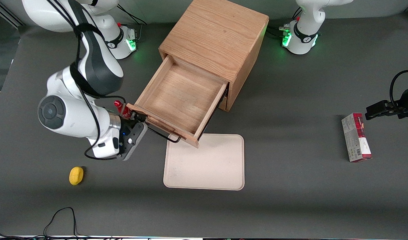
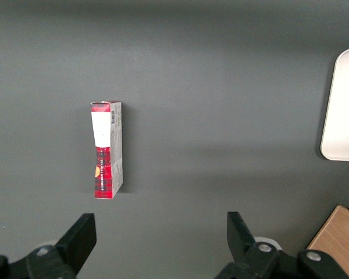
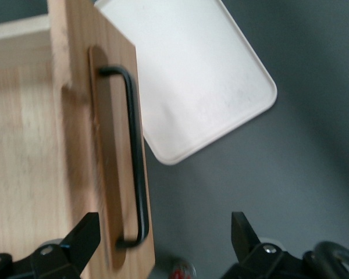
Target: Open upper drawer
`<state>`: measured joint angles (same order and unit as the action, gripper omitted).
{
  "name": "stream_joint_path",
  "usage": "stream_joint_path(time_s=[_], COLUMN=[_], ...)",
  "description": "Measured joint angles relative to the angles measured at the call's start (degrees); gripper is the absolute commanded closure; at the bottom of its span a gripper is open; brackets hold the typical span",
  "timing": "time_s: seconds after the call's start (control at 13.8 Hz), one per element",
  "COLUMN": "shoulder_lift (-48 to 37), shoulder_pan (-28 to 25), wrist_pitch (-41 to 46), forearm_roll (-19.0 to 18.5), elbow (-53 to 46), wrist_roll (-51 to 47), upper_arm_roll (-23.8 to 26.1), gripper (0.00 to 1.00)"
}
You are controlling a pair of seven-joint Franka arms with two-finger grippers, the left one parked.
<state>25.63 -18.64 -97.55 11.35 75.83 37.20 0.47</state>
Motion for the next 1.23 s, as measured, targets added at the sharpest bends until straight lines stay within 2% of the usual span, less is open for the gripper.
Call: stream_joint_path(time_s=[0.36,0.65,0.87,1.23], shoulder_lift=[-13.7,-25.85,-33.24,-34.93], shoulder_pan=[0.01,-0.02,0.07,0.83], wrist_pitch=[0.98,0.94,0.79,0.64], forearm_roll=[-7.35,-8.19,-8.72,-11.61], elbow=[12.9,25.46,33.6,35.58], wrist_roll=[-4.19,-10.76,-21.53,-38.25], upper_arm_roll=[-0.31,-3.24,-5.46,-6.95], gripper=[0.0,0.0,0.0,0.0])
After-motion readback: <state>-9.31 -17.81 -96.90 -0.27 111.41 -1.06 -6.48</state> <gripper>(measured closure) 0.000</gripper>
